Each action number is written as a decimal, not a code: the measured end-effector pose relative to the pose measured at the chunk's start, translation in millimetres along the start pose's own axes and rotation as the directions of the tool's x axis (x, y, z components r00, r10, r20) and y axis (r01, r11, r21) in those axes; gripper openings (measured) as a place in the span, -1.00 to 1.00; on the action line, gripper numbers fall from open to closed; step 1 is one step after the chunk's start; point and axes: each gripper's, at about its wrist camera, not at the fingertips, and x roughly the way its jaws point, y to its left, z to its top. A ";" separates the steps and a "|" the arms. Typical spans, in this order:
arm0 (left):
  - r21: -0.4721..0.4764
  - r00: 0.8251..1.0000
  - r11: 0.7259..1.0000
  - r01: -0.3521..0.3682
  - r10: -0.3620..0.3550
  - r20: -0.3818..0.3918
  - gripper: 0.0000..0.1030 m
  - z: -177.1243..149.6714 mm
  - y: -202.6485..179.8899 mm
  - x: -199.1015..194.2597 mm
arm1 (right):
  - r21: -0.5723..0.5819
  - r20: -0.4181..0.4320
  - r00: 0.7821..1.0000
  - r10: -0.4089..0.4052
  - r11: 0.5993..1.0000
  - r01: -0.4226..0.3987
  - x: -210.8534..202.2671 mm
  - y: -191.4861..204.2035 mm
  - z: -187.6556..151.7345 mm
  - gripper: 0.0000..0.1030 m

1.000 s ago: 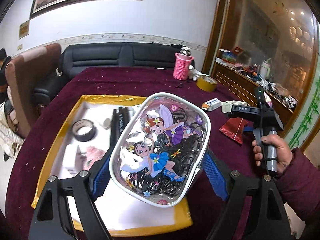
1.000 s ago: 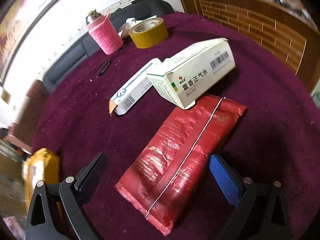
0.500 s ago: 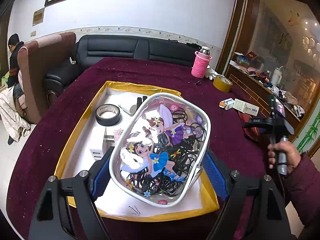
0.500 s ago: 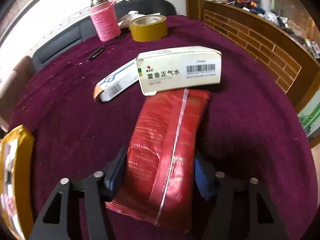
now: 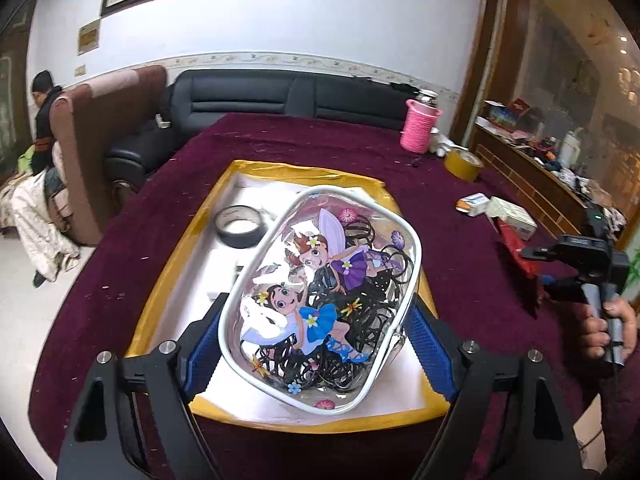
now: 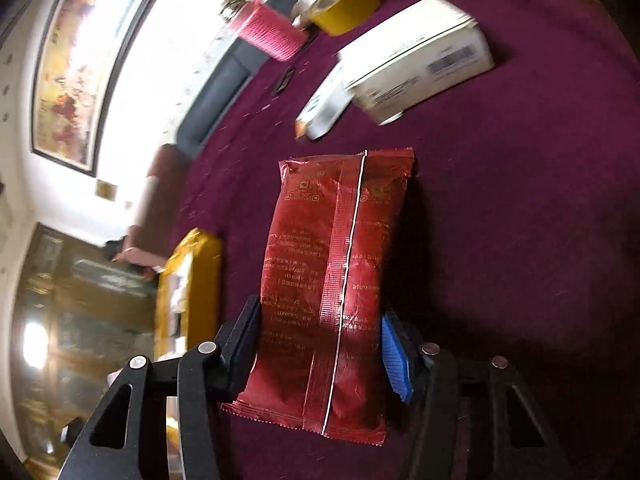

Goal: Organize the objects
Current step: 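Release the pouch in the tray with the left tool while the right tool carries the red packet over, then lower the red packet into the tray and open the right tool, then move both tools toward the white ointment box and medicine box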

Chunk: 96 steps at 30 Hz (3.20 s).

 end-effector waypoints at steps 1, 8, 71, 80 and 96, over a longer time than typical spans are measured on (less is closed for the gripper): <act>-0.010 1.000 1.000 -0.018 0.018 0.000 0.62 0.2 5.5 -1.0 | 0.000 -0.008 1.000 0.018 1.000 -0.018 3.6 4.5 0.2 0.15; -0.038 0.996 0.996 -0.085 0.084 -0.019 0.62 -0.3 29.1 4.1 | -0.082 -0.107 0.982 0.156 0.983 -0.165 27.3 65.1 -20.3 0.15; -0.210 0.986 0.965 -0.158 0.165 0.013 0.95 15.7 65.0 -23.9 | -0.700 -0.201 0.962 -0.185 0.714 -0.009 170.8 271.0 -137.0 0.38; -0.112 0.981 0.975 -0.192 0.195 0.017 0.95 22.2 28.5 -26.3 | -0.691 -0.101 0.989 -0.105 0.723 0.006 112.3 259.5 -119.1 0.61; 0.072 0.985 0.983 -0.170 0.173 -0.026 0.95 23.0 -52.0 -10.2 | -0.547 0.040 0.995 -0.087 0.831 0.095 31.9 172.8 -51.0 0.73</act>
